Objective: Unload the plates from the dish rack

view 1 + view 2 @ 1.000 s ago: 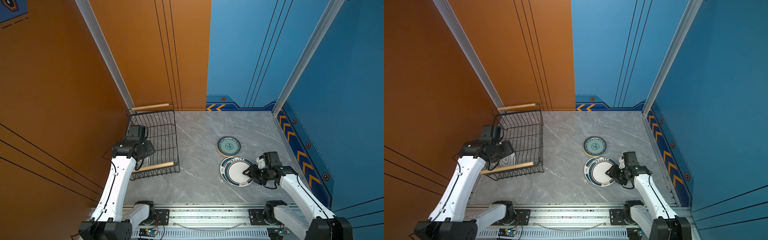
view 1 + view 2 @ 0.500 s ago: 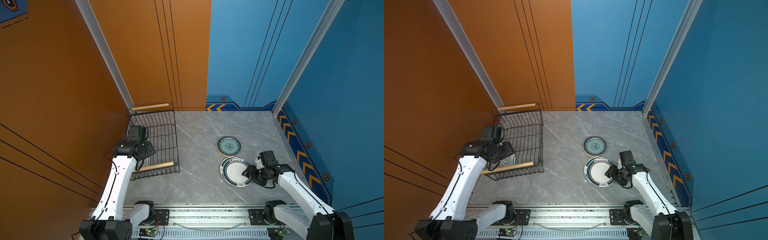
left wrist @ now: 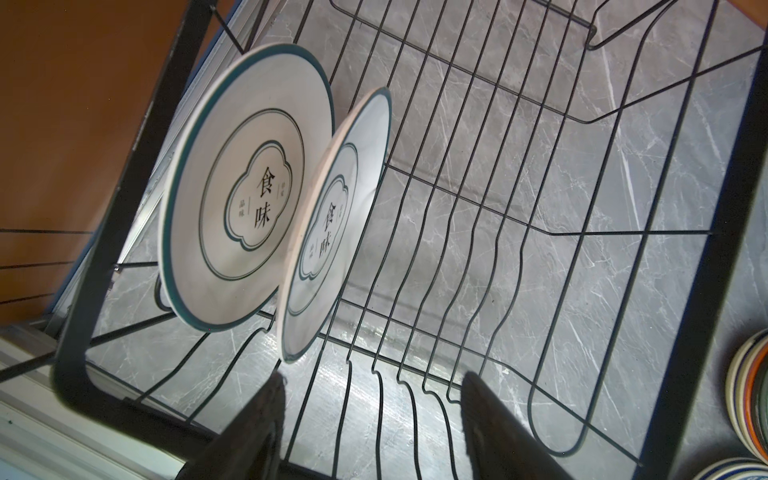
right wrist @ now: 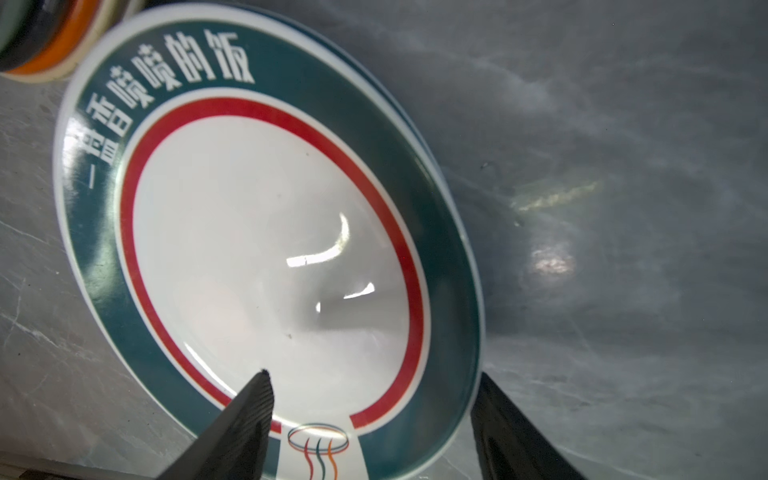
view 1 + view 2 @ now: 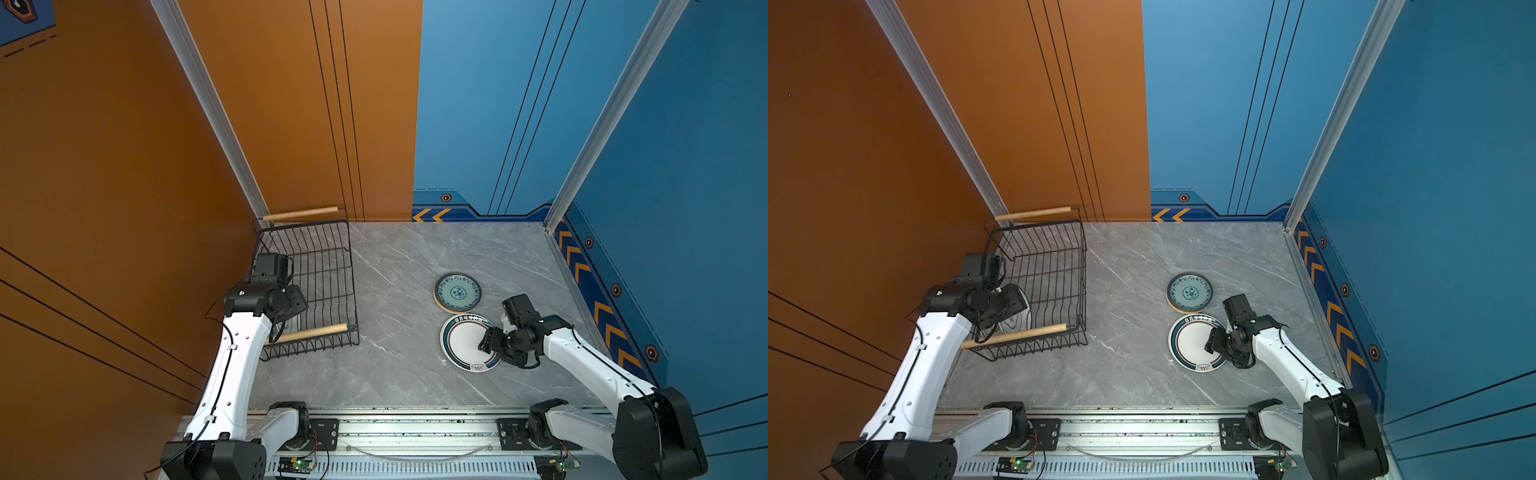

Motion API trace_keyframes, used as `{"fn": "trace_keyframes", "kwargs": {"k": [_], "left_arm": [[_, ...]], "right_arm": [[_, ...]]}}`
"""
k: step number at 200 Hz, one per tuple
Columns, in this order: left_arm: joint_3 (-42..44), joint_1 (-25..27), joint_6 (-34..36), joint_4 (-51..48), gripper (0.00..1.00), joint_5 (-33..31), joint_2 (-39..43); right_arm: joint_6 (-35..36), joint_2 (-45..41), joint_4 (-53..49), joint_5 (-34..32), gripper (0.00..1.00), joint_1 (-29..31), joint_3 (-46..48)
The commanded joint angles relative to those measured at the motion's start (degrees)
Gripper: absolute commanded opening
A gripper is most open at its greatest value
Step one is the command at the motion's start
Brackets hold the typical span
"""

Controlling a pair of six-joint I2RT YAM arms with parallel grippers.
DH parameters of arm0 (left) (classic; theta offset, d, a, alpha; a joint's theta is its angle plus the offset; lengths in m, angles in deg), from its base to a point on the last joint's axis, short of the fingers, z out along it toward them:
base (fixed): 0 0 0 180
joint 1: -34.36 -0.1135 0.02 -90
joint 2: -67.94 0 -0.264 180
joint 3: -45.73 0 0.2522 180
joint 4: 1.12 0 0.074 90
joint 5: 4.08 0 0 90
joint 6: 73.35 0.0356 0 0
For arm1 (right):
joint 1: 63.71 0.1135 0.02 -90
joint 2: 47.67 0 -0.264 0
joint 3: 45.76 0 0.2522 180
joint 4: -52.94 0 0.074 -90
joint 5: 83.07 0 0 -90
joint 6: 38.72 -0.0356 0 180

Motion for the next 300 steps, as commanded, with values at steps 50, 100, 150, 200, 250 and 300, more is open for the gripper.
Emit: {"fn": "trace_keyframes", "kwargs": {"k": [50,100,150,200,250,300], "left_arm": [[1.1,-2.0,2.2,-0.8,0.68,0.6,1.2],[0.3,-3.5,3.7,-0.8,0.68,0.5,0.5],[-1.9,-5.4,6.4,-1.1,0.67,0.2,-4.0],[-3.9,-7.9,8.9,-1.7,0.66,-1.3,-8.5],[-3.8,-9.3,9.1,-1.8,0.61,-1.2,-13.0],[-2.6,-8.8,7.2,-2.0,0.53,-0.4,-16.4]], "right_arm": [[-0.4,6.8,-2.0,-7.8,0.78,5.9,-6.2],[-0.3,5.8,-4.6,-13.3,0.81,6.8,-6.9],[-0.6,1.9,-4.8,-14.8,1.0,6.4,-5.6],[0.6,-2.2,-3.7,-11.8,1.0,2.9,-4.4],[2.4,-5.0,-1.5,-7.6,1.0,-1.5,-2.6],[3.4,-6.1,0.0,-5.1,1.0,-3.4,-1.2]]}}
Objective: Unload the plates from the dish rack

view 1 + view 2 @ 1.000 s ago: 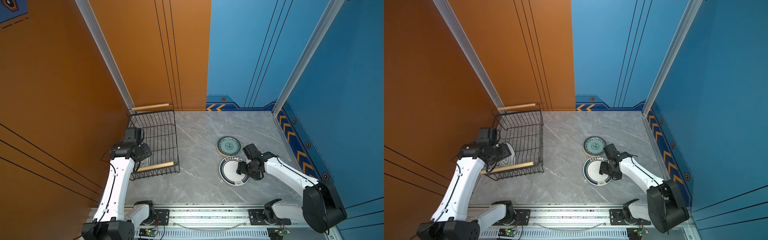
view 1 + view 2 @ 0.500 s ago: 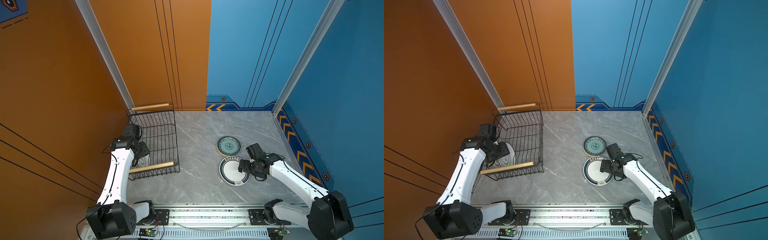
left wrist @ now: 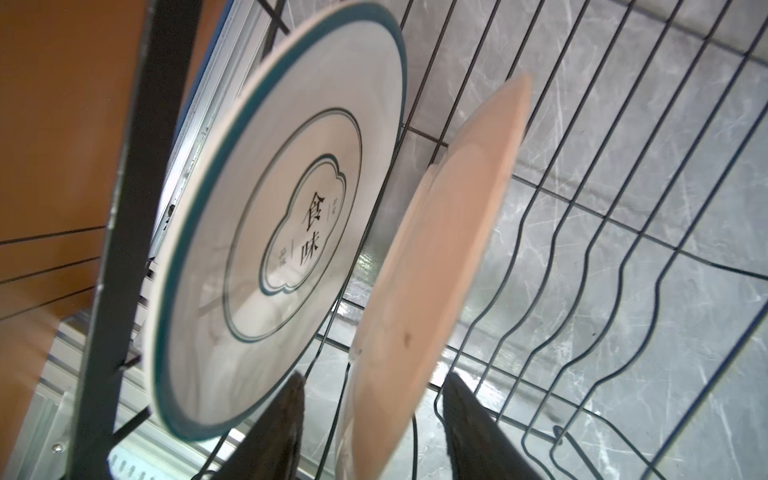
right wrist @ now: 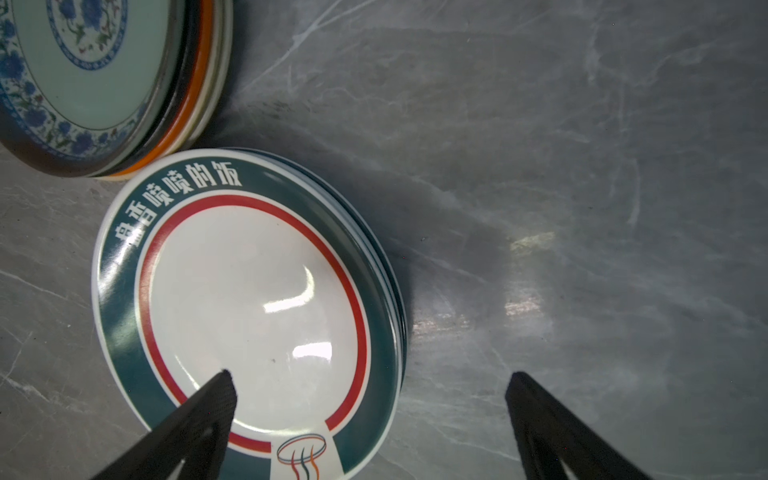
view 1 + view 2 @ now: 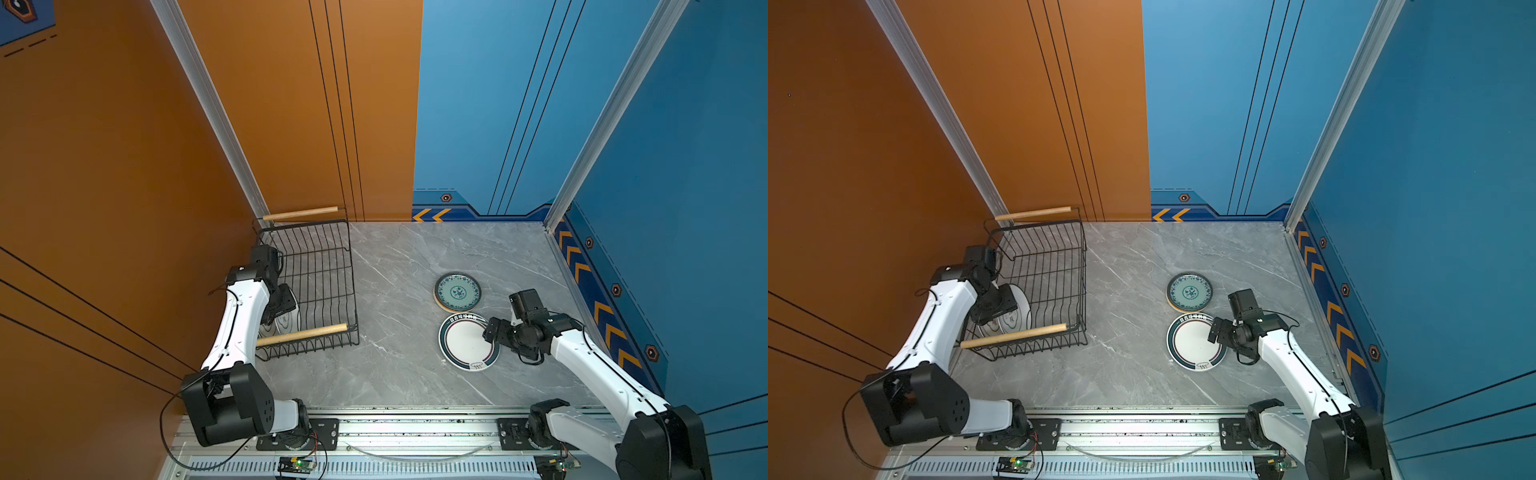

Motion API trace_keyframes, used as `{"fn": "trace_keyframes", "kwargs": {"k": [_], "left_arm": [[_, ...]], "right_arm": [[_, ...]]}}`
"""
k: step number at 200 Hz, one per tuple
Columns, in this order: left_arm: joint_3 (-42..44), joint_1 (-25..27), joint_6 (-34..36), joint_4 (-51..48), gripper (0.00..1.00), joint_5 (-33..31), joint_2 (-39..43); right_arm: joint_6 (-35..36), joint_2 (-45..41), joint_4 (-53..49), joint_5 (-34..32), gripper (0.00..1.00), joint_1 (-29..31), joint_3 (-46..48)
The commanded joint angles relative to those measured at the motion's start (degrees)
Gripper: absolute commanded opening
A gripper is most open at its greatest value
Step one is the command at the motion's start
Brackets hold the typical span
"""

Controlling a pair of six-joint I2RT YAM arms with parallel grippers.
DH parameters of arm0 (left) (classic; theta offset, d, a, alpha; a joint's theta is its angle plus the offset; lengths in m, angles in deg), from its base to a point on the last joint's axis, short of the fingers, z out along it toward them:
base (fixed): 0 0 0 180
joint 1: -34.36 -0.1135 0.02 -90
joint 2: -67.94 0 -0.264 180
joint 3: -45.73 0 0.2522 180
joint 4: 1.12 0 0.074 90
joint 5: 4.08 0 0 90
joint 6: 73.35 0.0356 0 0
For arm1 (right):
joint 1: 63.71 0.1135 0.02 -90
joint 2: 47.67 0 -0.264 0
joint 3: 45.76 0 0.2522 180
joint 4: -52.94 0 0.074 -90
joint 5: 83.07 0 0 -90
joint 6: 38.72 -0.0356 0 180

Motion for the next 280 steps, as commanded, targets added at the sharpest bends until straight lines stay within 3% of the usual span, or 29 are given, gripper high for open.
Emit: {"fn": "trace_keyframes", "kwargs": {"k": [1,37,112,164,280], "left_arm": [[0.3,0.3,-1.3,-1.6,0.53,-0.2,-0.5],[1.0,0.6,-3.4,-1.5,0.52,-1.4,-1.6],[0.8,0.8,-4.6,-1.5,0.4,-2.0,-3.2],[1.1,1.2,-4.5,-1.5,0.24,-2.4,-3.2],[-0.1,2.6,-0.9,-3.7,0.04,-3.6,-2.5]], "right_arm": [[1.7,-1.6,0.9,1.8,1.0,-0.8,1.1],[2.8,-2.4,0.9,3.4,1.0,-2.3,1.3],[3.0,-4.2,1.2,5.1,1.0,-2.8,1.5],[2.9,-6.0,1.2,5.7,1.0,-2.8,1.8],[2.2,-8.4,1.1,6.5,1.0,-3.1,2.1]]}}
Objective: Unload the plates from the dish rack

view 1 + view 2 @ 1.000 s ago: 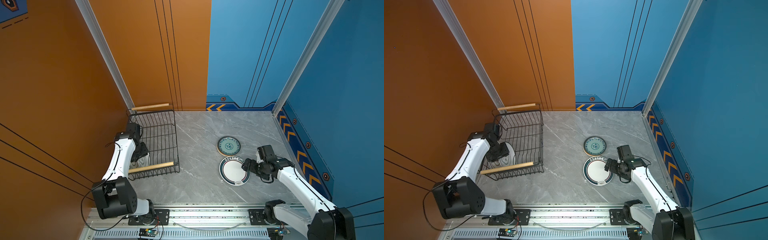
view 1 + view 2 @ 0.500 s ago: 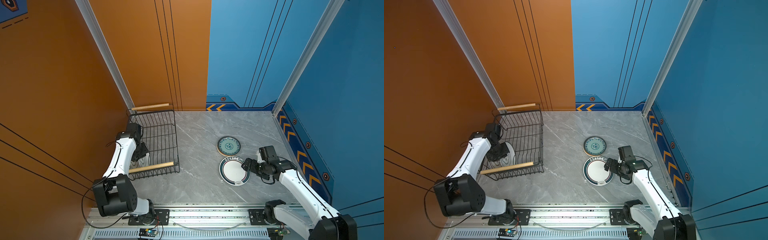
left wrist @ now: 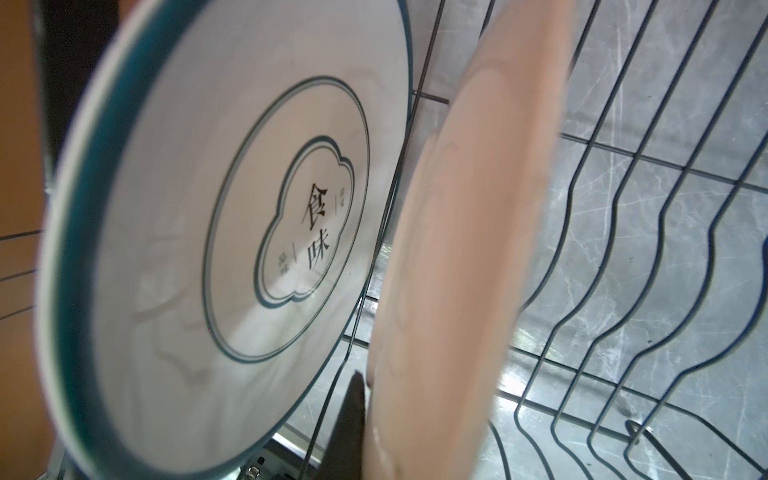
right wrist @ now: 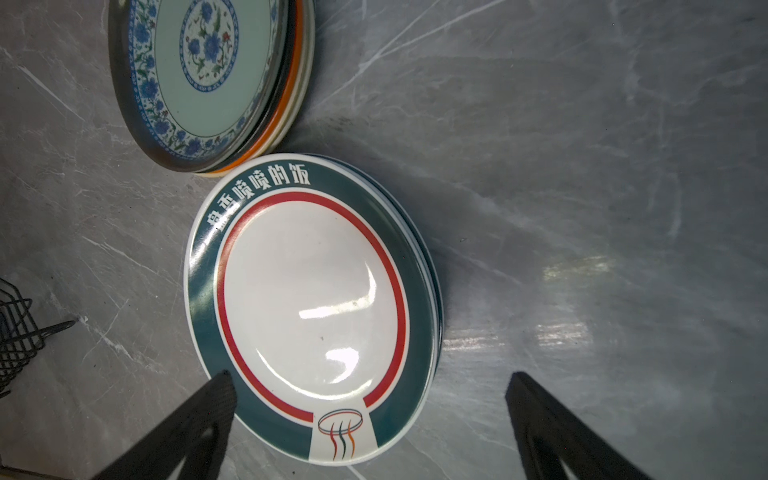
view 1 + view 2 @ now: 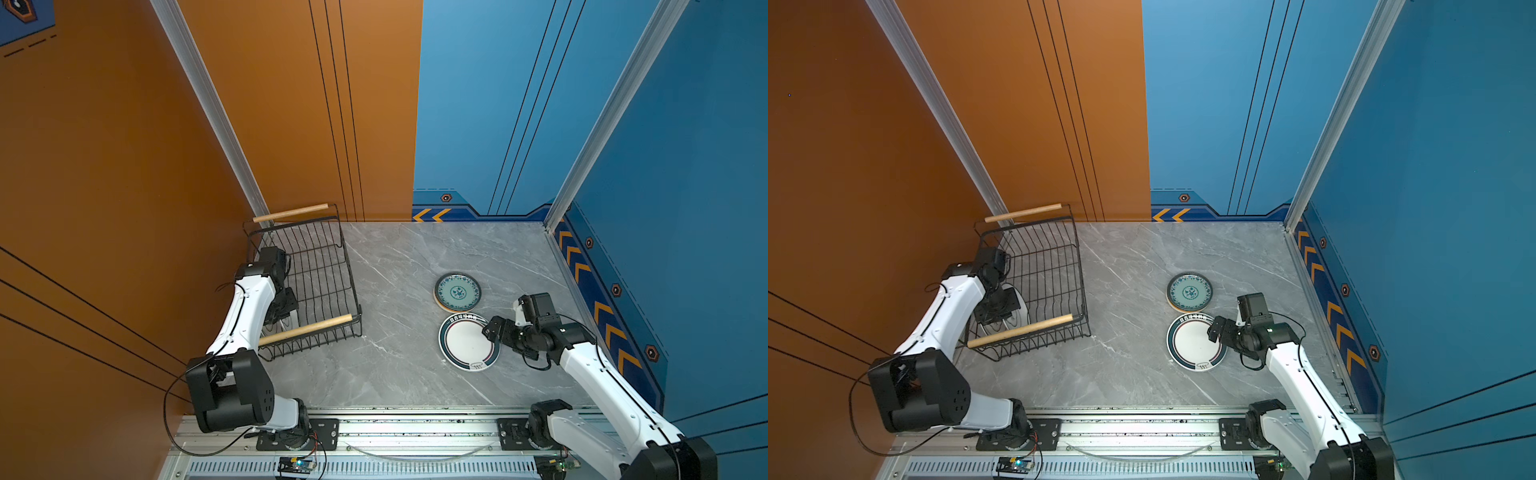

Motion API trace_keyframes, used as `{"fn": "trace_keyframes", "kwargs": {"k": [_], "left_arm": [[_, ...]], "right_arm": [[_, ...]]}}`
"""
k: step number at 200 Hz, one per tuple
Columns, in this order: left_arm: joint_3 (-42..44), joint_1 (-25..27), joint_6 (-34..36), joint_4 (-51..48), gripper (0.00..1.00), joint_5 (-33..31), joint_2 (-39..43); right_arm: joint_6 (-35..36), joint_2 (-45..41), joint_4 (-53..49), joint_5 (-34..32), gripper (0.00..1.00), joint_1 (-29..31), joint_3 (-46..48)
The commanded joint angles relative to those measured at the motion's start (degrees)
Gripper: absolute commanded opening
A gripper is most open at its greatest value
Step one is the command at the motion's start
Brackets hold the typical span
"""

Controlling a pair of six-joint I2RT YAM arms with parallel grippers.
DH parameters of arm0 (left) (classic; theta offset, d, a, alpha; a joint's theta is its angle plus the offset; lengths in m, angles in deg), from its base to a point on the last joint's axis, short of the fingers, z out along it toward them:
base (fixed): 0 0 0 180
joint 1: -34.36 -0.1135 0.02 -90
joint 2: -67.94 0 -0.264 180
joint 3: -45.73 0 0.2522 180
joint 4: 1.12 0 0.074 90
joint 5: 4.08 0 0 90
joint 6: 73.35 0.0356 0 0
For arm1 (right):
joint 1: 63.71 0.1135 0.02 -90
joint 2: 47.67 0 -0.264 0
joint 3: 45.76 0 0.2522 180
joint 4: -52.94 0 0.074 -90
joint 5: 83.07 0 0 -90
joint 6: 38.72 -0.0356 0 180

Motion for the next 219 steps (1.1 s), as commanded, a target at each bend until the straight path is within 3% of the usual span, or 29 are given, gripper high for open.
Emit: {"fn": "trace_keyframes", "kwargs": {"k": [1,98,138,169,219], "left_arm": [[-0.7,0.5,-0.1,-2.4,0.04,0.1,0.3],[-15.8,4.6,1.2,-8.9,0.0,4.2,3.8],[-21.7,6.9,-1.2,-8.9,0.0,10.1,4.7],[-25.2,10.5,-6.8,-5.4,0.0,17.5,6.5],[-21.6,20.0,-19.5,14.9,0.0,30.0,7.8]], "right_arm": [[0.2,-1.0,0.1,0.5,1.0,-0.6,0.6],[0.1,-0.9,0.1,0.7,1.0,-0.6,-0.5],[-0.2,-1.4,0.6,1.7,1.0,-0.8,-3.1],[-3.0,-2.0,5.7,8.5,1.0,-0.9,-5.6],[-15.5,0.6,25.4,23.1,1.0,-0.4,-5.8]]}}
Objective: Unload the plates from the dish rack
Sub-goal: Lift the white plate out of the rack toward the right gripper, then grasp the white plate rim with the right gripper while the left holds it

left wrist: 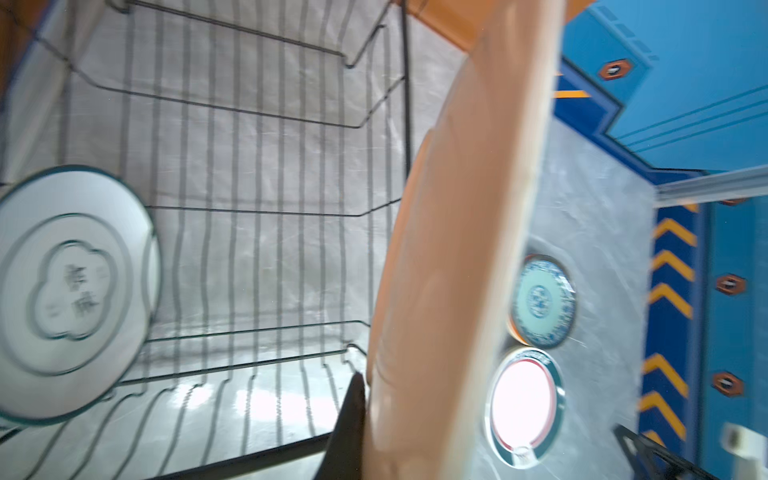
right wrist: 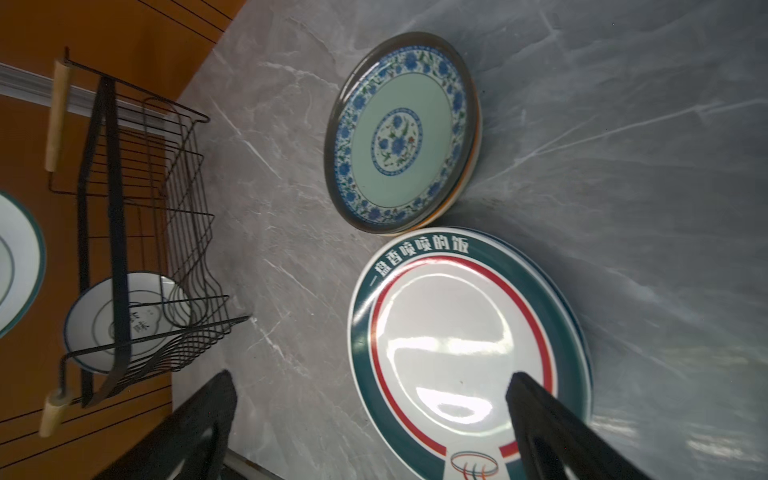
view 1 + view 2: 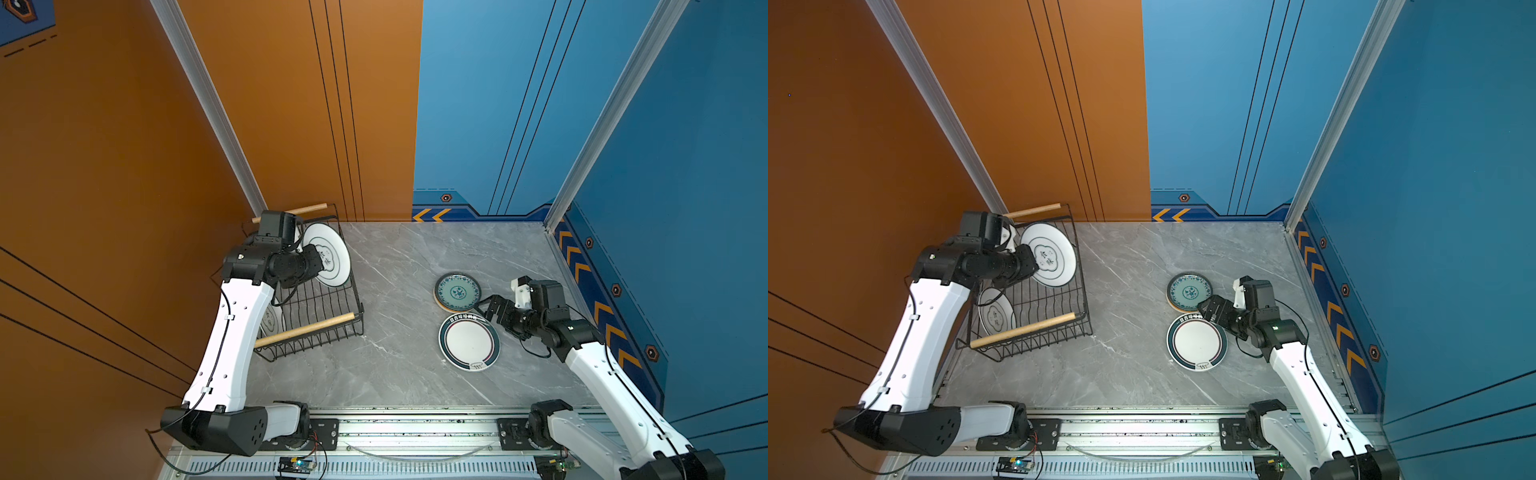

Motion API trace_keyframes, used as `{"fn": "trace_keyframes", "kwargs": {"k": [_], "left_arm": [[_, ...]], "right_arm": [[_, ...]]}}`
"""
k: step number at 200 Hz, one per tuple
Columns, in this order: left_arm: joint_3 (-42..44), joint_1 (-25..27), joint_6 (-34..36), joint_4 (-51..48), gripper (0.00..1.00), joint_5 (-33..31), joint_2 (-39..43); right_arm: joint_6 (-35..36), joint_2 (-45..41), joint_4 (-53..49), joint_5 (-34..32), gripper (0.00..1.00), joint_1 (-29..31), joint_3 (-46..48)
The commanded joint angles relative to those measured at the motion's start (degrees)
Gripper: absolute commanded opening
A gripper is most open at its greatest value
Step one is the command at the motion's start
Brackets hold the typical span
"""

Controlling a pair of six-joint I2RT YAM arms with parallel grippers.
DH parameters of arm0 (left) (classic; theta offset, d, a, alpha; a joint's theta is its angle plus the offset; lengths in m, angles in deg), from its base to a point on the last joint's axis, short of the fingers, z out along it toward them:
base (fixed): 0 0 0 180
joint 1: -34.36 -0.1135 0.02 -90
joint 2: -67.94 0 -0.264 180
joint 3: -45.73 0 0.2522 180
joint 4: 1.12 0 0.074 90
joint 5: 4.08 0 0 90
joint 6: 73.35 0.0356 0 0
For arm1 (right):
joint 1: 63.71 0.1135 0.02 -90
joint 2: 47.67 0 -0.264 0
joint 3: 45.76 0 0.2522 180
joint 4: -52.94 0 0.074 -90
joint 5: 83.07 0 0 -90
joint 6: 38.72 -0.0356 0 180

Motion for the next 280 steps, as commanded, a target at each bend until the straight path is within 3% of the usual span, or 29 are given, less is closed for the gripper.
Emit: {"fn": "trace_keyframes", "kwargs": {"k": [1,28,81,137,189,238,280], "left_arm": [[1.9,3.7,-8.4,14.7,0.0,9.3,0.6],[4.8,9.8,-12.8,24.7,0.0,12.2,-1.7],[10.1,18.8,-20.5,40.7,0.0,17.4,-7.2],[12.5,24.7,-24.2,47.6,0.0,19.1,-10.9],[13.3,27.0,-25.9,50.8,0.0,21.8,-12.7],[14.2,28.3,-26.5,53.0,0.0,23.1,-14.2],[14.3,28.9,-26.9,53.9,0.01,23.9,-15.2]], "right_arm": [[-8.7,1.5,13.7,9.6,1.0,0.3,-1.0],[-16.0,3.1,25.4,13.3,1.0,2.5,-0.7],[-22.9,6.9,37.3,11.9,0.96,7.7,-1.2],[-27.5,12.4,48.5,12.2,0.87,8.7,-1.5],[-29.1,16.0,53.0,12.9,0.7,8.8,-3.8],[-31.1,17.7,58.5,12.9,0.45,8.8,-3.2],[-32.3,18.7,61.3,13.1,0.31,8.5,-2.6]]}}
